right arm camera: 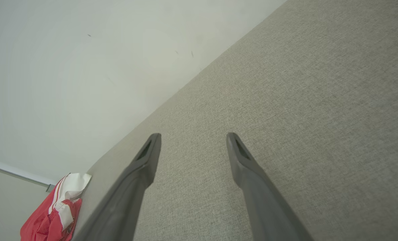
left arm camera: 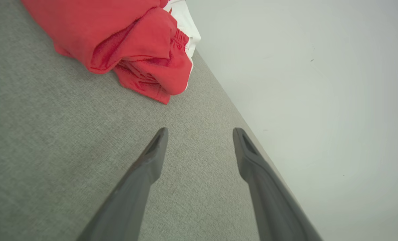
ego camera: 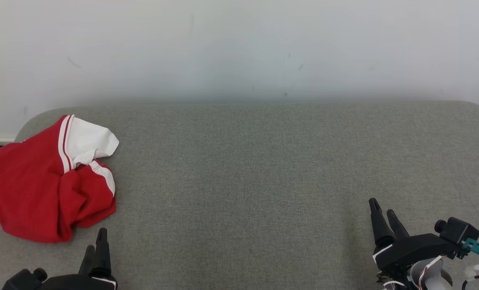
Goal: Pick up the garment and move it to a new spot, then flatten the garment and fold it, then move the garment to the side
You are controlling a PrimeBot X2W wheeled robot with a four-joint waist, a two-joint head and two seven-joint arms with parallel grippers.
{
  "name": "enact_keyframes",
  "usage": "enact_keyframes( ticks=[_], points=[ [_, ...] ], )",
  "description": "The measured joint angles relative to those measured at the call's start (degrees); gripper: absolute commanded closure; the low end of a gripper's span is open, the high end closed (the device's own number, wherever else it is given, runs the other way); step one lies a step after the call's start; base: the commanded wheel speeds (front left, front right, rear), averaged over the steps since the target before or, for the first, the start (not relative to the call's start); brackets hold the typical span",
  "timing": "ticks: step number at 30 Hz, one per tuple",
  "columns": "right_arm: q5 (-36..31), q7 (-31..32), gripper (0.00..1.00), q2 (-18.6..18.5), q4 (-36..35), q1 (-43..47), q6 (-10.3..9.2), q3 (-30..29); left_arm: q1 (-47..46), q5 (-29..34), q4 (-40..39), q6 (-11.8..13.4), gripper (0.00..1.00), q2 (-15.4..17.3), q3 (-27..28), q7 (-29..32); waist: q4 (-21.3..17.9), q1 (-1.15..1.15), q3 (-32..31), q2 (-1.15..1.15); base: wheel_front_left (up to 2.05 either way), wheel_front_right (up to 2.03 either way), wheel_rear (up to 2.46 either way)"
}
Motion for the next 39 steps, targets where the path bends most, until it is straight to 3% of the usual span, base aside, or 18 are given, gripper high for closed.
enact_keyframes(
  ticks=[25, 39],
  points=[
    [-23.36, -5.22, 0.0, -2.85, 3.02, -4.65, -3.57, 9.13, -4.58, 24.81, 2.9, 3.53, 0.0, 5.58, -10.04, -5.11, -0.12, 0.0, -0.6, 0.0, 0.0, 0.0, 0.0],
    [-39.23, -8.17, 0.0, -6.09, 6.6, -8.59, -4.57, 18.04, -5.13, 34.84, 6.32, 5.58, 0.0, 5.91, -13.86, -8.11, -1.78, 0.0, -1.54, 0.0, 0.0, 0.0, 0.0]
  ],
)
